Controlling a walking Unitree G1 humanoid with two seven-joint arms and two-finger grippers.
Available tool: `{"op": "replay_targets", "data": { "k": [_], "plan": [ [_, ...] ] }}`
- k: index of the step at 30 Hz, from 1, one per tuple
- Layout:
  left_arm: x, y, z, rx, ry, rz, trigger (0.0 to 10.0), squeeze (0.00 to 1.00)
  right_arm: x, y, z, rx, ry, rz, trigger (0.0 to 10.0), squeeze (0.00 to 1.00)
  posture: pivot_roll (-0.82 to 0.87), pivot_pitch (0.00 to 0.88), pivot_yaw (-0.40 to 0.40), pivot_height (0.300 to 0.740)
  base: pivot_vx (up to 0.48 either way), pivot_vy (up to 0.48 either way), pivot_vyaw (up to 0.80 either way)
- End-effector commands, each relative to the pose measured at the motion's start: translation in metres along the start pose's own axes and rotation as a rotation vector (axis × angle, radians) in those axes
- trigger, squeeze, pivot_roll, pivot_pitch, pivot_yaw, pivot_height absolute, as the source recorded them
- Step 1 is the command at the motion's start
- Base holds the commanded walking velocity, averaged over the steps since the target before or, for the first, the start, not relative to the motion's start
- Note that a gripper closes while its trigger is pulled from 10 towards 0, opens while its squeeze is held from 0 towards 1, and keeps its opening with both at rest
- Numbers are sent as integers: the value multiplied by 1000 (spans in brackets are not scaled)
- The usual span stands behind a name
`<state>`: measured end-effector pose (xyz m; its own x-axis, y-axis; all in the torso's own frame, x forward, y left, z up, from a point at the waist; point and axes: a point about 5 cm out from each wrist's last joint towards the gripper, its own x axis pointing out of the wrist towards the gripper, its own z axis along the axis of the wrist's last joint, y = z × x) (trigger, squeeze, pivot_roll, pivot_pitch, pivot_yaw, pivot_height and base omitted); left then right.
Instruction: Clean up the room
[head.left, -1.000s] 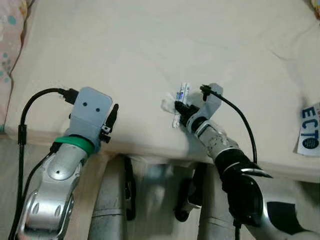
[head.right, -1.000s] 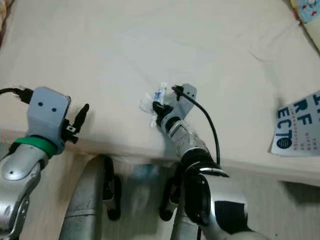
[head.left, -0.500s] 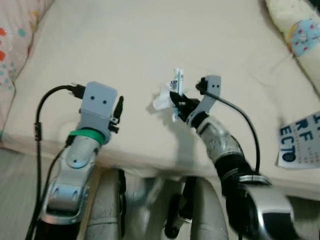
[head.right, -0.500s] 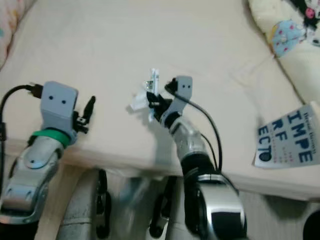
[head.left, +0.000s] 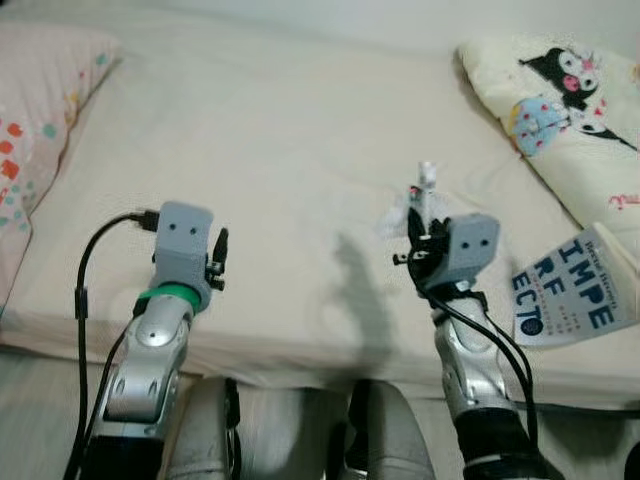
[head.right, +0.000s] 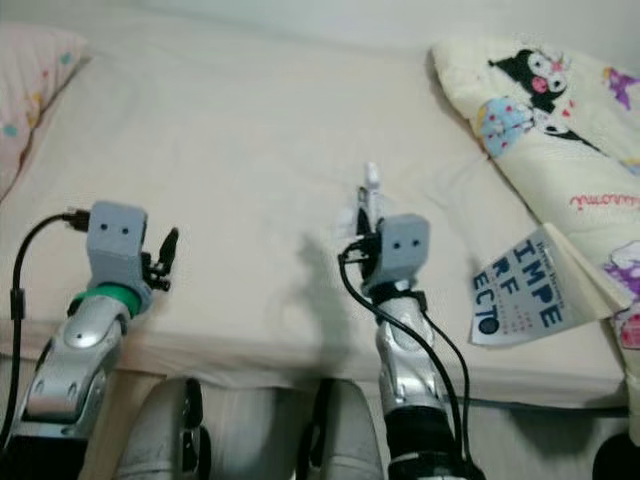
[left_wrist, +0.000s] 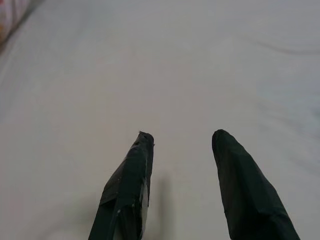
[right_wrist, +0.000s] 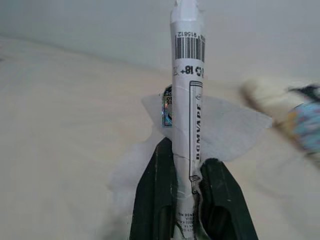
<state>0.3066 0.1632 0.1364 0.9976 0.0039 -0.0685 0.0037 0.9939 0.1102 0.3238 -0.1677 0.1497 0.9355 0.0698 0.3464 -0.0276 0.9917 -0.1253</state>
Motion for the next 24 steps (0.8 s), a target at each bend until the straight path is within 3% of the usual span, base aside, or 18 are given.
{"op": "replay_targets", "data": {
  "k": [1, 7, 24],
  "plan": [
    [-2, 0, -7, -7, 10, 5, 10000, 0, -4, -4, 1, -35, -10, -26, 10000, 0, -1, 24, -23, 607, 0, 0, 0],
    [6, -6, 3, 58, -86, -21, 10000, 0, 5, -7, 13, -58, -42, -55, 10000, 0, 10, 0, -31, 637, 0, 0, 0],
    [17, -6, 18, 66, -172, -10, 10000, 0, 5, -2, 8, -68, -1, -47, 10000, 0, 21, 0, -43, 697, 0, 0, 0]
  ]
}}
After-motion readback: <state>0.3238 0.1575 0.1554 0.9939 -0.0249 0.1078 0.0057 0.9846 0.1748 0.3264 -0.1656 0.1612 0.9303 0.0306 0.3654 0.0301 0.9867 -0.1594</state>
